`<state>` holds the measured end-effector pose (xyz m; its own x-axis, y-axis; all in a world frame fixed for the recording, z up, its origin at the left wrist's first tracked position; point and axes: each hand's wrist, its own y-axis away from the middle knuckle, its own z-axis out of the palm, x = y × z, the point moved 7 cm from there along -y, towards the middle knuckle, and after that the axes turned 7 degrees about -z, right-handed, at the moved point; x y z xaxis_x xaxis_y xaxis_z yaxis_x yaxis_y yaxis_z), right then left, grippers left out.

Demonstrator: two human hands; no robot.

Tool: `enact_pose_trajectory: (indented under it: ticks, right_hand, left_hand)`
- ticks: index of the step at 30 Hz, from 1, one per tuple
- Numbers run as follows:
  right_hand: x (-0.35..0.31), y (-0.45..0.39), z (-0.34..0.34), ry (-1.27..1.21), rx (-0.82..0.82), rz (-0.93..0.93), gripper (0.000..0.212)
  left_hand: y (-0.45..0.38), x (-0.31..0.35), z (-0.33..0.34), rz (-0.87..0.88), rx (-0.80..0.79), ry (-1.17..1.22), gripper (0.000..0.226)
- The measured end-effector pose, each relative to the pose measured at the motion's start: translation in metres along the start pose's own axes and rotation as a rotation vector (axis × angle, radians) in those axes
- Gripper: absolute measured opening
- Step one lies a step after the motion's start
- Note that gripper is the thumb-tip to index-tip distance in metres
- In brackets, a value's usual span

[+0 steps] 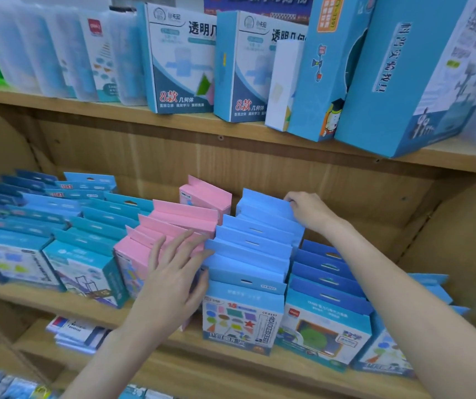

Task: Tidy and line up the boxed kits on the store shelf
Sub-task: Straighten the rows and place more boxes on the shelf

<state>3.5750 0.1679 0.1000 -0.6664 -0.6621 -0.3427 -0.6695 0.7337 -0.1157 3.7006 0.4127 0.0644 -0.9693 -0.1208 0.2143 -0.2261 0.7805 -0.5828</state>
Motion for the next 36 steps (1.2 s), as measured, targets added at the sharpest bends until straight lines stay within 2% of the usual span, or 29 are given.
enact_pose_trajectory:
  ticks: [4,7,13,17,27,32,36]
  right_hand:
    - [0.002,0.006,-0.004,-0.068,-0.021,-0.008,0.034]
    - [-0.016,0.019,-0.013,-0.024,0.053,-0.156,0.033]
    - [-0.061,0.090,-0.022,-0.105,0.214,-0.418,0.021]
    - [-0.073,0.144,0.005,-0.053,0.207,-0.530,0.038]
    - [-0.074,0.164,0.027,0.122,0.279,-0.485,0.037]
    - [-0.074,0.167,0.029,0.099,0.350,-0.427,0.036]
    - [-0.079,0.164,0.036,0.101,0.338,-0.406,0.020]
  left_hand:
    - [0.007,-0.010,-0.008,-0.081,0.023,0.004,0.036]
    - [0.014,-0.017,-0.015,-0.109,0.053,0.000,0.033]
    - [0.026,-0.015,-0.025,-0.082,0.063,0.039,0.036]
    - [0.035,-0.014,-0.017,-0.035,0.035,0.029,0.038]
    - [0.041,-0.004,-0.008,-0.031,0.026,0.103,0.038]
    - [0.048,-0.003,-0.001,-0.040,-0.004,0.104,0.041]
    - [0.050,-0.003,-0.006,-0.040,0.020,0.101,0.040]
